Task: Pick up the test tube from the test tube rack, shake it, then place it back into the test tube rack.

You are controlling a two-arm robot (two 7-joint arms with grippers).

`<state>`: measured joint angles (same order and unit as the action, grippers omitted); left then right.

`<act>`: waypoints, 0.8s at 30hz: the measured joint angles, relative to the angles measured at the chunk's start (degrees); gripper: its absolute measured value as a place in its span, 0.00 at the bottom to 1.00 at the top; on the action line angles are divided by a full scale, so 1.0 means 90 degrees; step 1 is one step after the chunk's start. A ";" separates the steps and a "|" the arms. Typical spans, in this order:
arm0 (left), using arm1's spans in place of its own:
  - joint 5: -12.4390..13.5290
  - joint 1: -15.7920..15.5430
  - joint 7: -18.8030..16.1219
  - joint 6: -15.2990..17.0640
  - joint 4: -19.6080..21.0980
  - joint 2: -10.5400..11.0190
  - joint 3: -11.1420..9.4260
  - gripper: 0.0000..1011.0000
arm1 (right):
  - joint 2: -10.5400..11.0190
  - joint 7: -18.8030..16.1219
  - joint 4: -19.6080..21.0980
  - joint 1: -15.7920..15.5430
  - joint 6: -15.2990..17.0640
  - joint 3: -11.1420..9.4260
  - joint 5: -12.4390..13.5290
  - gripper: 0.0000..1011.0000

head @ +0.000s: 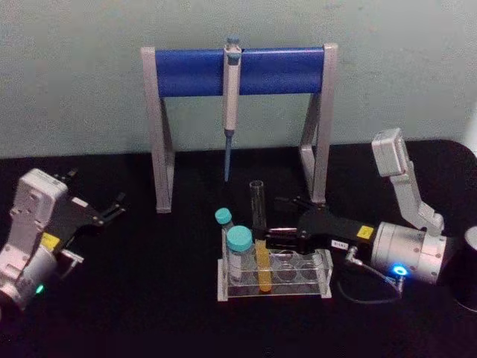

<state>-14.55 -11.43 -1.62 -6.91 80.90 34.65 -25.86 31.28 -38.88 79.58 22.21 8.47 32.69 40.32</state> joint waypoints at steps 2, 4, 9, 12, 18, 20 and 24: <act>0.0000 0.0000 0.0000 0.0000 0.0000 0.0000 0.0000 0.99 | -0.0030 0.0004 -0.0059 0.0049 0.0000 0.0025 -0.0012 0.99; 0.0000 0.0000 0.0000 0.0000 0.0000 0.0000 0.0000 0.99 | -0.0064 0.0005 -0.0135 0.0107 0.0000 0.0060 -0.0031 0.99; 0.0000 0.0000 0.0000 0.0000 0.0000 0.0000 0.0000 0.99 | -0.0094 -0.0032 -0.0218 0.0175 -0.0017 0.0111 -0.0040 0.99; 0.0000 0.0000 0.0000 0.0000 0.0000 0.0000 0.0000 0.99 | -0.0106 -0.0098 -0.0264 0.0223 -0.0038 0.0159 -0.0042 0.99; 0.0000 0.0000 0.0000 0.0000 0.0000 0.0000 0.0000 0.99 | -0.0140 -0.0146 -0.0322 0.0269 -0.0070 0.0210 -0.0044 0.99; 0.0000 0.0000 0.0000 0.0000 0.0000 0.0000 0.0000 0.99 | -0.0150 -0.0147 -0.0333 0.0281 -0.0075 0.0217 -0.0044 0.99; 0.0000 0.0000 0.0000 0.0000 0.0000 0.0000 0.0000 0.99 | -0.0165 -0.0137 -0.0349 0.0300 -0.0100 0.0236 -0.0058 0.99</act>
<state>-14.55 -11.43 -1.62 -6.90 80.90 34.65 -25.86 29.79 -40.11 76.44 24.91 7.57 34.81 39.80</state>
